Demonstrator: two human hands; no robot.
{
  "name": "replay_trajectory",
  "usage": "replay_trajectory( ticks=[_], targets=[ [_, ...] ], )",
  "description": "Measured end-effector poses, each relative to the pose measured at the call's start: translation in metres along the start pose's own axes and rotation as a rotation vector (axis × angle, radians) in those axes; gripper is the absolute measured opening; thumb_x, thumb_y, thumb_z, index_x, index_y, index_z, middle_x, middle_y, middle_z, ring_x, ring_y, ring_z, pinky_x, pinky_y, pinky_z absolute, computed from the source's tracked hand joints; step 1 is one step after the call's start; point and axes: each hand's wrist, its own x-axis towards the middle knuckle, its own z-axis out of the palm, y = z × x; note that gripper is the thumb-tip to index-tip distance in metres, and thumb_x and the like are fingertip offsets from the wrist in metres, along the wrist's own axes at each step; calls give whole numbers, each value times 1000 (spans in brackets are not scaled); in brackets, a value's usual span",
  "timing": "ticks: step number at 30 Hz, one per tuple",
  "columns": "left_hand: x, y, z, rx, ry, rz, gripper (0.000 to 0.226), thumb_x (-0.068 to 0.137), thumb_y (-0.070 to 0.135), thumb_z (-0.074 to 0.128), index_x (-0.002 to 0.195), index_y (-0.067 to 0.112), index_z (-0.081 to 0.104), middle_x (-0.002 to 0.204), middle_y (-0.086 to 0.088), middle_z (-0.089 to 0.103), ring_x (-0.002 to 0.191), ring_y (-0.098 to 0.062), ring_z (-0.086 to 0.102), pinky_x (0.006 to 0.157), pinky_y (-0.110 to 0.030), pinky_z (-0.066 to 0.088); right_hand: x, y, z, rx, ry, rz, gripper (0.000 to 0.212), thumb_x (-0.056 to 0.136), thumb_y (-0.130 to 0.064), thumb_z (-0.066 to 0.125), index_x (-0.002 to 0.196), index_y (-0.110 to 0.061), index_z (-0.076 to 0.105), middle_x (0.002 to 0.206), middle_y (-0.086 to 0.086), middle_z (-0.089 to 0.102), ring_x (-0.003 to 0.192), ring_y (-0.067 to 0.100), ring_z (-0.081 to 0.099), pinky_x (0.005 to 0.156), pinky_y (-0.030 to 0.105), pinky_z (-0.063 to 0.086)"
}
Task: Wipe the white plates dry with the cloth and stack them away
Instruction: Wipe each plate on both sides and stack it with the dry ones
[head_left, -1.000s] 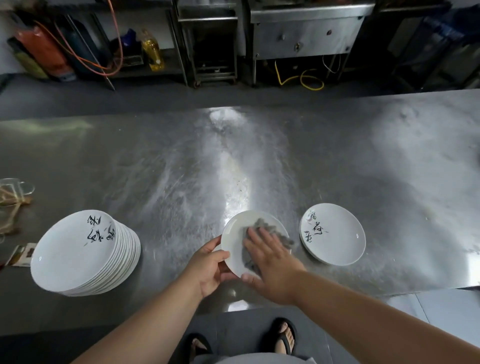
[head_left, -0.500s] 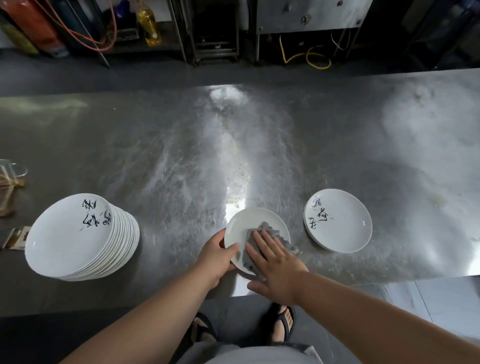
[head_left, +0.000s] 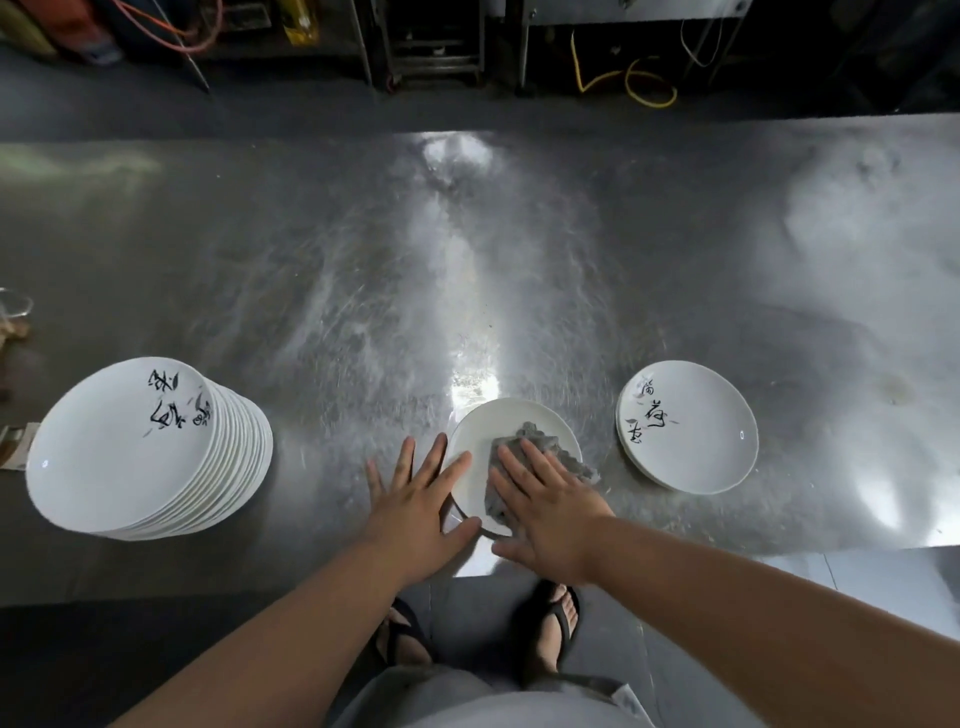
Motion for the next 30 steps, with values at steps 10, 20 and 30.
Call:
replay_trajectory(
  ticks=[10,20,30],
  targets=[
    [9,10,5,-35,50,-44,77,94,81,28,160,44,15,162,21,-39,154,-36,-31,116,-78,-11,10,-10,15,7,57,-34,97,94,-83,4,160,-19,-24,163,8,-42,148,33,-43,127,54,-14],
    [10,15,2,-68,29,-85,77,96,78,31,161,41,12,162,25,-39,154,-35,-33,115,-78,-12,-11,0,9,65,46,122,102,83,-83,-15,159,-16,-25,163,11,-39,150,32,-39,127,52,-14],
    [9,23,-7,-34,-4,-113,75,95,73,33,160,41,11,161,24,-41,155,-37,-30,116,-78,-10,-33,21,4,84,58,203,100,89,-81,-9,161,-12,-21,165,8,-34,152,27,-37,127,44,-18]
  ],
)
